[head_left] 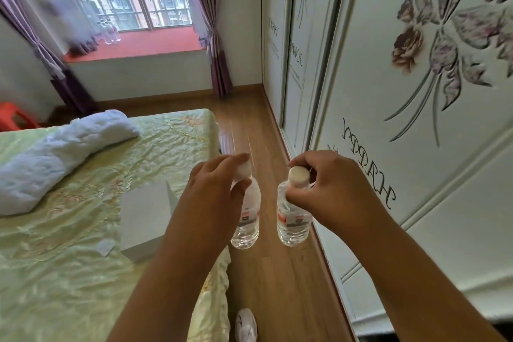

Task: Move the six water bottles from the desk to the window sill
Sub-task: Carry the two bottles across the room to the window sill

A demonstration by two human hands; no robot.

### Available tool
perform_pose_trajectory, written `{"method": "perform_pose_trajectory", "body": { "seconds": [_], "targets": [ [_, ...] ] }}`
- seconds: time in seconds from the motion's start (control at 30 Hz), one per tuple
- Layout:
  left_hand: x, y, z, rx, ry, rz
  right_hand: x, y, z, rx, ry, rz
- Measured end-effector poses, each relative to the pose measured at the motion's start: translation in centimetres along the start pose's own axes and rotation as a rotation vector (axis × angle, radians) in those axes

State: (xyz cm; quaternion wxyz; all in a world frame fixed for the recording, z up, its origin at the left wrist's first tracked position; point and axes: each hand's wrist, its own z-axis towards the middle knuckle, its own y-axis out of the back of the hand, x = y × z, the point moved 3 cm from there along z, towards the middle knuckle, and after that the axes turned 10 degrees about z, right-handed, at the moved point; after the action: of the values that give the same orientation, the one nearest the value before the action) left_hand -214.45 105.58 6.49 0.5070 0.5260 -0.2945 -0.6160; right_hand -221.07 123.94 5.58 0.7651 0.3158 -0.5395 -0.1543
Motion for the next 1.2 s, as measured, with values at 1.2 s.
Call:
{"method": "perform_pose_trajectory", "body": {
  "seconds": [1.2],
  "targets": [
    [9.3,-8.8,34.4,0.002,-0.094,-0.036,-5.4,-4.7,33.0,-0.065,-0.040,0.002]
  ]
}}
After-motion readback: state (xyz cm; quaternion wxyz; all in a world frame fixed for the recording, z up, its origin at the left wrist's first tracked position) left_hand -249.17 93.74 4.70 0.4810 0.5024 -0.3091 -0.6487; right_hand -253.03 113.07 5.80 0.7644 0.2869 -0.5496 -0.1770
